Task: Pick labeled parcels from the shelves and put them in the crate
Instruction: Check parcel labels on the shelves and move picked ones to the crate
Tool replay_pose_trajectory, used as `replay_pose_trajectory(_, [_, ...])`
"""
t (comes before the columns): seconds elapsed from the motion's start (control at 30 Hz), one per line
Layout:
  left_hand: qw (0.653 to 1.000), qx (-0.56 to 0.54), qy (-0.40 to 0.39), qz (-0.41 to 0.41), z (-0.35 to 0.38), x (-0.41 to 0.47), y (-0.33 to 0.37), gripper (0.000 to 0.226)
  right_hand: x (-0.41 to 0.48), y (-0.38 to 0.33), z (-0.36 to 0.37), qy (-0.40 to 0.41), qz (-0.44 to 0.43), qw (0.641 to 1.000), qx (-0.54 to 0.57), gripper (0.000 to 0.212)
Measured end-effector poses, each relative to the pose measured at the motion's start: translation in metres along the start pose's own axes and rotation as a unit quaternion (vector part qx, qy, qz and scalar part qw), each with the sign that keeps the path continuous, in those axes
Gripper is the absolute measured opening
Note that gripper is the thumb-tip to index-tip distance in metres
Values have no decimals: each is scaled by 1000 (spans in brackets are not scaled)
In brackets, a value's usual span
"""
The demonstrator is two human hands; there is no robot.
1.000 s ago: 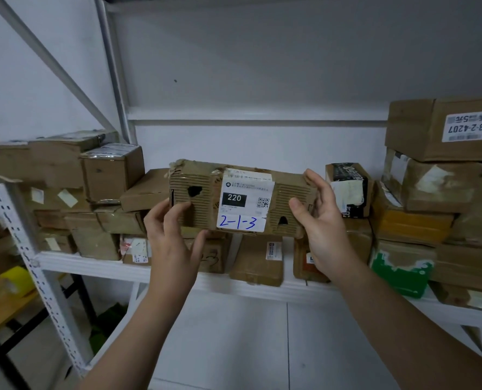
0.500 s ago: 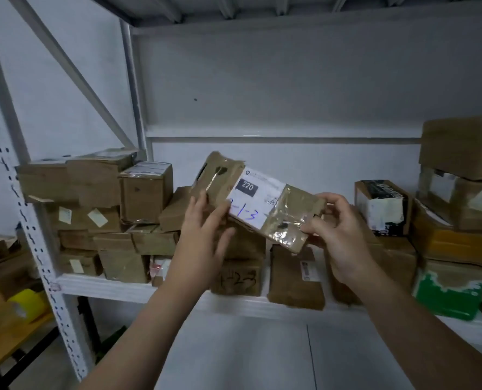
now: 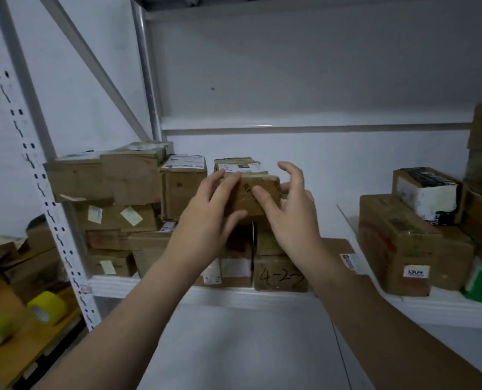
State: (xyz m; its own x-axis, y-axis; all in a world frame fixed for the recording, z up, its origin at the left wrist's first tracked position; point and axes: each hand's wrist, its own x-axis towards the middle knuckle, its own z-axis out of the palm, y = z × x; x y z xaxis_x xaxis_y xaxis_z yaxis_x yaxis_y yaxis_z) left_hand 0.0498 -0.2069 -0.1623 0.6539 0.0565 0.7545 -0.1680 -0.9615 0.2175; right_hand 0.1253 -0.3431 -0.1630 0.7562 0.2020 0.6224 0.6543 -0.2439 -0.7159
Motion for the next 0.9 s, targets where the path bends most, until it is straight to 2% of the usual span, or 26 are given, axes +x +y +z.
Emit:
replay_pose_trajectory(0.1, [998,62,11,28,-2,3,-18,56,3,-3,10,-24,-40,997,-67,42])
replay_pose_trajectory(0.23, [987,153,36,28,5,3,-28,51,1,1,23,-46,-65,996,-38,45])
replay_pose_trajectory(0.43, [989,139,51,21,9,-3,-23,49,-1,6,19,-35,-84,991,-97,59])
replay_pose_trajectory(0.63, [991,61,84,82,27,-21,10,39,-22,39,-11,18,-109,991,-75,45])
replay_pose_trajectory(0.77, [993,22,44,111,67,-44,37,33,-40,83,-49,10,-75,990,-116,37])
replay_pose_trajectory(0.9, [991,-6,-50,126,123,-68,61,28,-64,140,-91,-53,-30,982,-181,24])
